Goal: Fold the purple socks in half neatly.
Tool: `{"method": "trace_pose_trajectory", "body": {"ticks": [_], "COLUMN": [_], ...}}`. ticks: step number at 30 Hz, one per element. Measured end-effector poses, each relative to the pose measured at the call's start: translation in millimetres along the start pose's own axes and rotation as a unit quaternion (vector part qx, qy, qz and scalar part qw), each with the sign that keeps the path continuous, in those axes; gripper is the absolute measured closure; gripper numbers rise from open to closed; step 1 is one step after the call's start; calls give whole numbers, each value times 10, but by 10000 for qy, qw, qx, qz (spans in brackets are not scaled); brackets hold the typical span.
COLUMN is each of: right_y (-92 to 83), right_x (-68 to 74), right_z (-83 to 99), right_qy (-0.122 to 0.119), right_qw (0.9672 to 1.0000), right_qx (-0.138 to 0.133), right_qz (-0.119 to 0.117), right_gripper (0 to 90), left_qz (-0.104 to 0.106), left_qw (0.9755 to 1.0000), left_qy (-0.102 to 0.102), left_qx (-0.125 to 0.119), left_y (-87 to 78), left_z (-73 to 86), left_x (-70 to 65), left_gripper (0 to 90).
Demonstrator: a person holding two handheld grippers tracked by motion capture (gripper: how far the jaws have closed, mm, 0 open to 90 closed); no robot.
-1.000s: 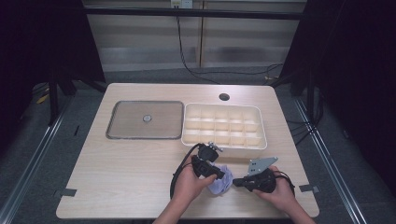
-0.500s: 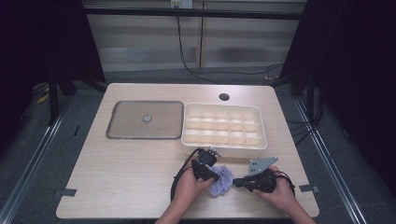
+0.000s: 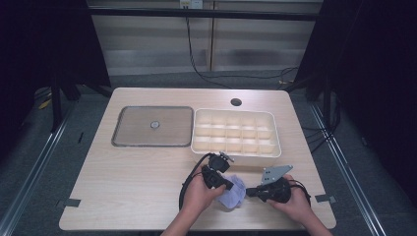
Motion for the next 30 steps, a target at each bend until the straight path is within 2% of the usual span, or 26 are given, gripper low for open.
{"method": "trace_pose_trajectory", "body": {"ticks": [3,12,13,16,18,20,23,30], "right_y": [0,2,1,2,1,1,2,2], "right_x": [-4,-1,-4,-2,-3,-2,-2,1], "right_z": [2,3,3,3,3,3,3,2], "right_qy": [-11,7,1,24,26,22,20,35], "right_qw": [10000,10000,10000,10000,10000,10000,10000,10000], "right_qx": [0,-3,1,-11,-14,-8,-8,1], "right_qz": [-1,-43,-35,-60,-62,-59,-63,-64], "right_gripper": [897,897,897,897,897,897,898,898], "left_qz": [44,193,185,268,238,295,244,112], "left_qw": [10000,9986,9985,9982,9984,9983,9988,9995], "left_qy": [-13,-105,-60,-107,-134,-200,-227,-23], "left_qx": [-42,-484,-509,-529,-489,-459,-364,-303], "left_y": [-17,-231,-238,-173,-88,0,116,215], "left_z": [-15,-143,-152,-156,-141,-119,-77,-46], "left_x": [6,-18,-19,-42,-33,-31,-39,-39], "left_gripper": [900,900,900,900,900,900,900,900]}}
Point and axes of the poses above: each handheld gripper's, and its own axes: y roughly forward along the jaws, z roughly out of its underside, x roughly to its left, the point moved 10 cm from there along y, roughly forward along the jaws, and after that the axes turned 8 degrees about -z, right-handed, at the moved point
